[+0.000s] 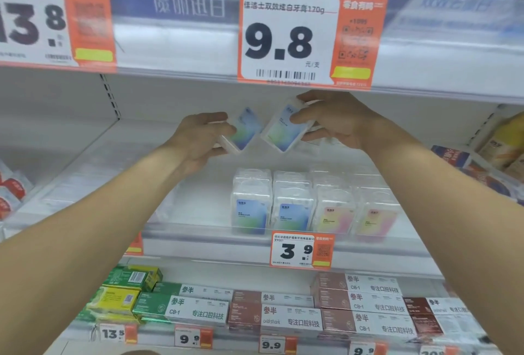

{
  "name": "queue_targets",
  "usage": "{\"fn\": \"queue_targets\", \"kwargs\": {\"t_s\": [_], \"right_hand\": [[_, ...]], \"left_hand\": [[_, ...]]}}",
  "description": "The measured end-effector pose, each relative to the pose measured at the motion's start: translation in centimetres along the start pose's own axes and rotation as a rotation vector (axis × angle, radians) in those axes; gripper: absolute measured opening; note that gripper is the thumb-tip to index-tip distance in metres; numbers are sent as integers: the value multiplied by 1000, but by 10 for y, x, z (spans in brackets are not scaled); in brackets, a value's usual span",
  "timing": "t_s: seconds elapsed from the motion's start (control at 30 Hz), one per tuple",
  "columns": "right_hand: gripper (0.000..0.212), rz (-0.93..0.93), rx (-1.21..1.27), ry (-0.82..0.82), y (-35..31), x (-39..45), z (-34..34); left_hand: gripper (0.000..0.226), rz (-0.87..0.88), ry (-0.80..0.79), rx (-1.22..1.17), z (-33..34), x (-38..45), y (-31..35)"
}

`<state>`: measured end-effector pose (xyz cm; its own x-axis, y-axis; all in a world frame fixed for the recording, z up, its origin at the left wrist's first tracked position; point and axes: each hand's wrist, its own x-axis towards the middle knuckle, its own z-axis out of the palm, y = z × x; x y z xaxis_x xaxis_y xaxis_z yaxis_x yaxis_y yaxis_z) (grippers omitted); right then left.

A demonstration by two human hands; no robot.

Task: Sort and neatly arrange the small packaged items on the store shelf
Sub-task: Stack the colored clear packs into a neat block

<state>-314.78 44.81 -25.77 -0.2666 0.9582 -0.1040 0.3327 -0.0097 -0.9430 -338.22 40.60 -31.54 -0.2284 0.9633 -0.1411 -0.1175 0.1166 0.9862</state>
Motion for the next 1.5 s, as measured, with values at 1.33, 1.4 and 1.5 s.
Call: {"fn": "queue_targets", "kwargs": {"t_s": [1.33, 1.4, 1.5], "right_hand": [[17, 243, -812, -649, 14, 13, 7], [26, 290, -803, -645, 10, 13, 8], [51, 320, -726, -580, 5, 22, 10]], "left_hand": [[38, -128, -607, 794, 16, -19, 4], [37, -128, -612, 794, 16, -19, 4], [37, -136, -607, 809, 14, -19, 3]]}}
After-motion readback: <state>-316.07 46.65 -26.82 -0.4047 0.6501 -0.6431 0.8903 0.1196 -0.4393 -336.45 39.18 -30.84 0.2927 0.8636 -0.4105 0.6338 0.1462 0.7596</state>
